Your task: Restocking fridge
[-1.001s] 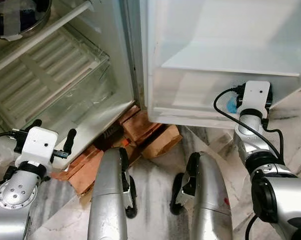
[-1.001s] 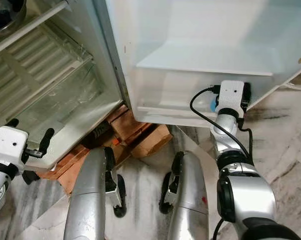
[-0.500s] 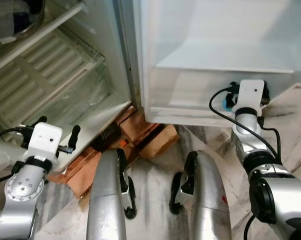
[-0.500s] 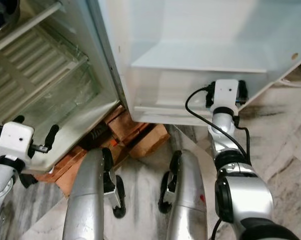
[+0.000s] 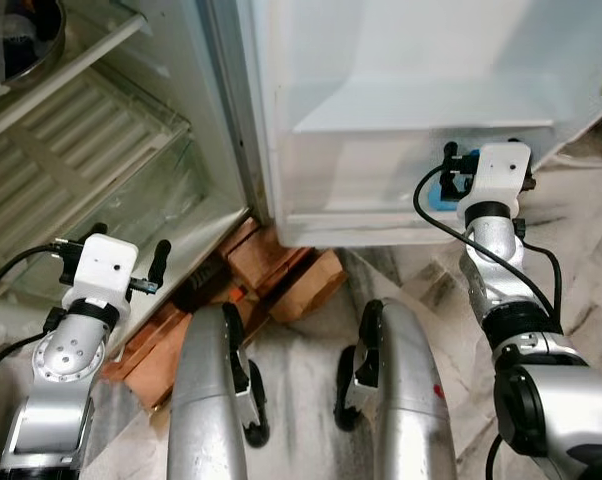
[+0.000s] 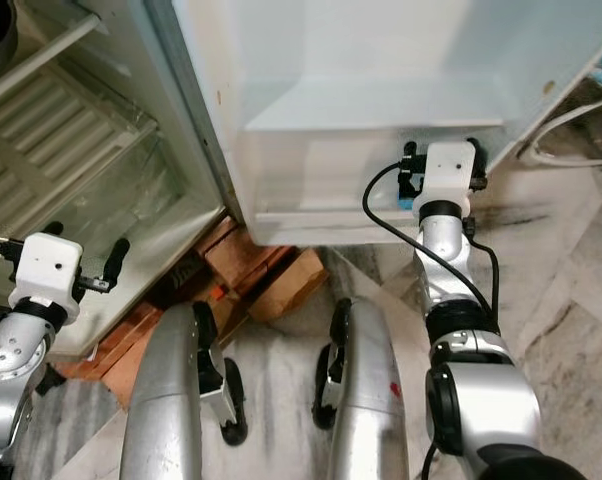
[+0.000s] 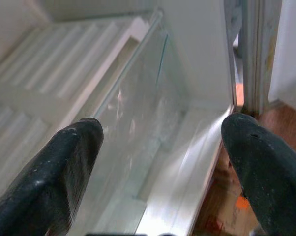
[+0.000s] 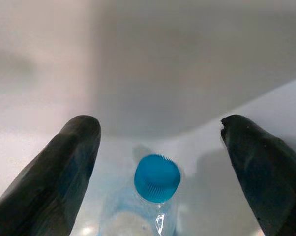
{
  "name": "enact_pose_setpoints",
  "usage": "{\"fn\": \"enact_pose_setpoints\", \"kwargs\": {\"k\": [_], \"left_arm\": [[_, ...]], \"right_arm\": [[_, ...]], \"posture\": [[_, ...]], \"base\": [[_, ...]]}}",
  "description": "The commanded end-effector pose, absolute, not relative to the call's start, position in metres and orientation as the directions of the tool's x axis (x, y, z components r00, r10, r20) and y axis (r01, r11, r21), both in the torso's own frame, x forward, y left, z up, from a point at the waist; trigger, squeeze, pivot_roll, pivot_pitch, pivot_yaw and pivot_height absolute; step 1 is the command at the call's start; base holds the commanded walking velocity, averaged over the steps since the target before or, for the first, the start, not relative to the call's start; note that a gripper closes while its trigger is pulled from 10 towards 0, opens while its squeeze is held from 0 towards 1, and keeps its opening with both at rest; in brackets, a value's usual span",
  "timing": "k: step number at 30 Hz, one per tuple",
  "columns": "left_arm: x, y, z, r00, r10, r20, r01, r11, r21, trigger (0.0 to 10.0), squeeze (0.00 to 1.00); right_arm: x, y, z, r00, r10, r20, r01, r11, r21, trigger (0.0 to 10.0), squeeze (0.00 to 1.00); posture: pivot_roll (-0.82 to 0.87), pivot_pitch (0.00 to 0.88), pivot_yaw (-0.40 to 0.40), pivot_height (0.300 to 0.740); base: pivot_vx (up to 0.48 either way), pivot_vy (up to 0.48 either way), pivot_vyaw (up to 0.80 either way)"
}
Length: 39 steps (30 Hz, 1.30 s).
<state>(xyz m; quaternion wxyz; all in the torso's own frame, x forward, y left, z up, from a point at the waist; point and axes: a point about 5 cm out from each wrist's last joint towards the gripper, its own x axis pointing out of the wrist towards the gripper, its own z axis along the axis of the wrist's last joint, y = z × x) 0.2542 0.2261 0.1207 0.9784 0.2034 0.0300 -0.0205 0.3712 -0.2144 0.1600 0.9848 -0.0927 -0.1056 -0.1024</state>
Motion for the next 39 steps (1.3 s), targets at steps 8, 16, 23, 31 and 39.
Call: {"fn": "enact_pose_setpoints", "kwargs": {"k": [8,16,23,31,39], "left_arm": [[0.261,0.214,0.102,0.992,-0.082,-0.098,0.112,0.929,0.353,10.0,0.00],[0.263,0.204,0.089,0.987,-0.116,-0.113,0.149,0.925,0.350,10.0,0.00],[0.272,0.206,0.089,0.988,-0.106,-0.109,0.137,0.932,0.336,10.0,0.00],[0.274,0.202,0.096,0.986,-0.145,-0.081,0.165,0.912,0.375,10.0,0.00],[0.268,0.206,0.090,0.993,-0.098,-0.068,0.116,0.928,0.353,10.0,0.00]], "right_arm": [[0.334,-0.176,0.140,0.970,0.001,0.243,0.016,0.998,-0.067,10.0,0.48],[0.281,-0.145,0.103,0.991,0.049,0.128,-0.053,0.998,0.026,10.0,0.00],[0.265,-0.143,0.105,0.987,0.129,0.091,-0.129,0.992,-0.013,10.0,0.00],[0.283,-0.147,0.141,0.982,0.055,0.182,-0.074,0.992,0.098,10.0,0.00],[0.285,-0.158,0.132,0.990,-0.034,0.139,0.019,0.994,0.107,10.0,0.00]], "posture": [[0.09,0.095,-0.004,0.547],[0.05,0.000,-0.007,0.547],[0.03,0.000,0.002,0.547],[0.05,0.000,-0.005,0.562],[0.04,0.000,-0.094,0.617]], "base": [[0.000,0.000,0.00],[0.000,0.000,0.00],[0.000,0.000,0.00],[0.000,0.000,0.00],[0.000,0.000,0.00]]}}
